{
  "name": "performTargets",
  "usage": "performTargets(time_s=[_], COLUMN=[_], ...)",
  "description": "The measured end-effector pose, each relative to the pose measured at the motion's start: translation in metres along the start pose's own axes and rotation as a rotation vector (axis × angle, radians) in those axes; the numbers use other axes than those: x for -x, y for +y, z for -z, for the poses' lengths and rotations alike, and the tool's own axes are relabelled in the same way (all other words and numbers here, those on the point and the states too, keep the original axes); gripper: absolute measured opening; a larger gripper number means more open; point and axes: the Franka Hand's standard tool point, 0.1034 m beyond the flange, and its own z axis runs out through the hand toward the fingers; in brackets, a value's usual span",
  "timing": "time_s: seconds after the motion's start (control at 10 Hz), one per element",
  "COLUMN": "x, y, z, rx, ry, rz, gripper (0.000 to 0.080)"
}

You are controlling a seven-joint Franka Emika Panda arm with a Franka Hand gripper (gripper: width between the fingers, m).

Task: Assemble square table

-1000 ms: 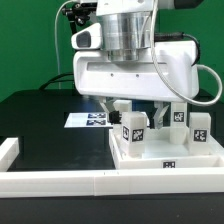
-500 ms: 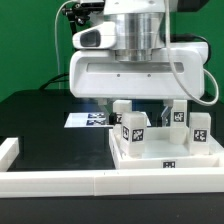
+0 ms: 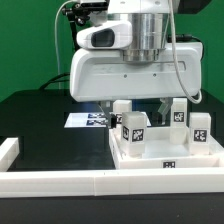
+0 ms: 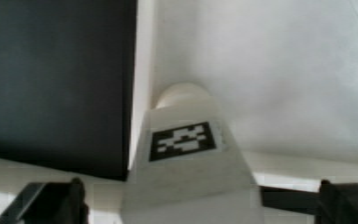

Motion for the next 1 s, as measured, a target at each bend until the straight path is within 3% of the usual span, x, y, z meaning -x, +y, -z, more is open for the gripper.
performTargets(time_s=[0.2, 0.3, 0.4, 0.5, 0.7, 1.0], x=[0.0000, 0.0000, 0.0000, 0.0002, 0.0002, 0.0005], y=[0.0000, 0.0001, 0.0002, 0.0007, 0.0005, 0.0011], z=[0.0000, 0.0000, 0.0000, -0.0001, -0.0001, -0.0006], rx=[0.000, 0.000, 0.000, 0.000, -0.001, -0.007], ry=[0.000, 0.000, 0.000, 0.000, 0.000, 0.011], rz=[0.012, 0.011, 0.000, -0.013, -0.045, -0.341], gripper=[0.0614, 0.0436, 0.0436, 0.0289, 0.0290, 0.0290])
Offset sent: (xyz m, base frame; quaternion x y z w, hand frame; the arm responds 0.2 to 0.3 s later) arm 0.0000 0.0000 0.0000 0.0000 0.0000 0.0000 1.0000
